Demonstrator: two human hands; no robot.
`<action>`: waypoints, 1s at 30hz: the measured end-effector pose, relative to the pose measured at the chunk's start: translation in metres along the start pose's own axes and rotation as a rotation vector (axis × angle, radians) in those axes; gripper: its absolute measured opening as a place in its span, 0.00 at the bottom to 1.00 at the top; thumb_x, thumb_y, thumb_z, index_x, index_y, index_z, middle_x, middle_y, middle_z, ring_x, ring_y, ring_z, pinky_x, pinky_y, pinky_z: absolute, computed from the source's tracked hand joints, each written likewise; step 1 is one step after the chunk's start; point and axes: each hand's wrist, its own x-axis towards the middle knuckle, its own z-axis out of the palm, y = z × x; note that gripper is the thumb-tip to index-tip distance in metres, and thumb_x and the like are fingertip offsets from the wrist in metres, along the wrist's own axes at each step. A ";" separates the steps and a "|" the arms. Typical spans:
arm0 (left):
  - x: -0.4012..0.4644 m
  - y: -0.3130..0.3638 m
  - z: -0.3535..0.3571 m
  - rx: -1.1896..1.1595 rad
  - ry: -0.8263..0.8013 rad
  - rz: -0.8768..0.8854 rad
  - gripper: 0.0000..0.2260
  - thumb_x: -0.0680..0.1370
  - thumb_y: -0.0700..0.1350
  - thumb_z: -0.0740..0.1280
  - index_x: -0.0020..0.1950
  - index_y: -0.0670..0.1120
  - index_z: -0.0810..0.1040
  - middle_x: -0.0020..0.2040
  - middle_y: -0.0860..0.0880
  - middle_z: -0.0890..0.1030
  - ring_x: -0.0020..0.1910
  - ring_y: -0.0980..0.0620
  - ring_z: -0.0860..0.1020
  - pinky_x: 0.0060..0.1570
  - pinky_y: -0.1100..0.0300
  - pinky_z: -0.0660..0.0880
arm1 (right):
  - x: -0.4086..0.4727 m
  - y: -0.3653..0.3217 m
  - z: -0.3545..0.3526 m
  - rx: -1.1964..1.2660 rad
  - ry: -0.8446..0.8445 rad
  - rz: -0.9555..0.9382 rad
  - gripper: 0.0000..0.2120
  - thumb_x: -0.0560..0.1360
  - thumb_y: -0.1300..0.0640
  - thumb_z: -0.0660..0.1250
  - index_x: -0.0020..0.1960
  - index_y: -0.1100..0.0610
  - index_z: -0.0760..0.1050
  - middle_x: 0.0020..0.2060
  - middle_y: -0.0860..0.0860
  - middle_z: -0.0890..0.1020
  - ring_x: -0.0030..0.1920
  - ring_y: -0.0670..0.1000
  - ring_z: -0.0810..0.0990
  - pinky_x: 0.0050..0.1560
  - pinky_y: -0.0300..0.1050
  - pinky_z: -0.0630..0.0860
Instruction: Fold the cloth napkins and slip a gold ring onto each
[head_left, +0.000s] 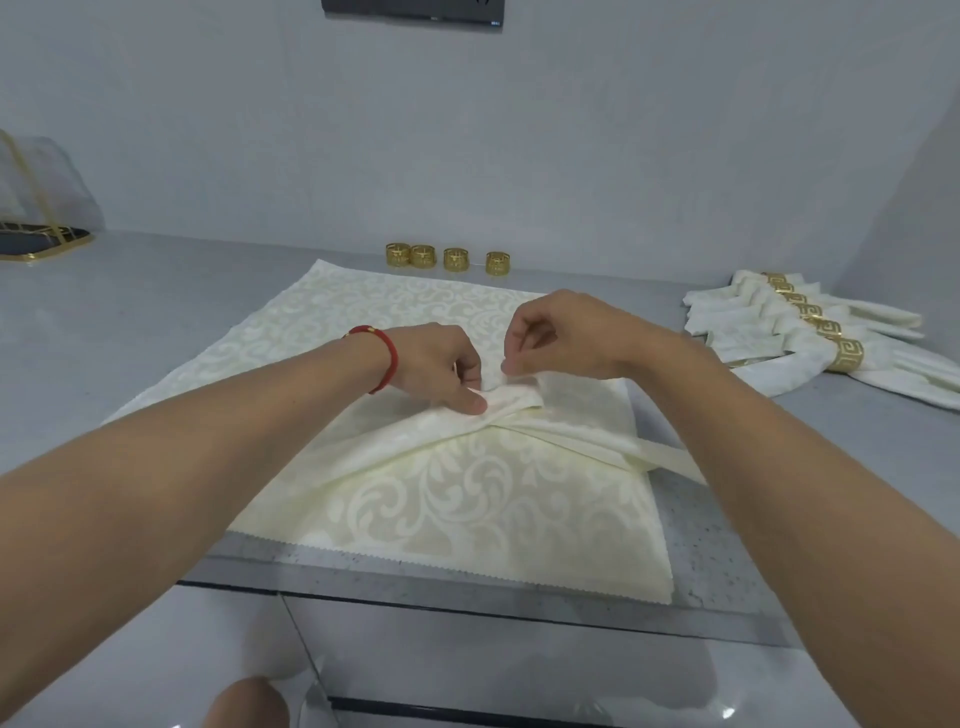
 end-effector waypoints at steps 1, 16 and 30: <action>0.001 0.000 -0.003 0.000 -0.021 0.003 0.12 0.75 0.57 0.72 0.52 0.51 0.82 0.45 0.55 0.81 0.42 0.57 0.78 0.42 0.64 0.73 | -0.004 0.001 0.002 -0.015 0.001 -0.029 0.11 0.69 0.45 0.80 0.48 0.47 0.82 0.44 0.43 0.86 0.48 0.45 0.84 0.57 0.49 0.80; 0.000 -0.011 0.028 0.045 0.361 0.232 0.11 0.70 0.57 0.76 0.42 0.53 0.79 0.40 0.58 0.78 0.45 0.55 0.77 0.46 0.54 0.75 | -0.006 0.017 0.040 -0.021 0.069 -0.036 0.09 0.72 0.55 0.76 0.50 0.44 0.88 0.43 0.42 0.87 0.47 0.44 0.84 0.53 0.49 0.82; 0.008 0.007 0.016 0.072 0.292 0.126 0.09 0.71 0.52 0.75 0.42 0.48 0.79 0.40 0.53 0.80 0.42 0.55 0.75 0.42 0.57 0.77 | -0.013 0.024 0.054 -0.235 0.184 -0.181 0.07 0.75 0.58 0.68 0.53 0.52 0.75 0.41 0.48 0.82 0.42 0.53 0.78 0.45 0.54 0.76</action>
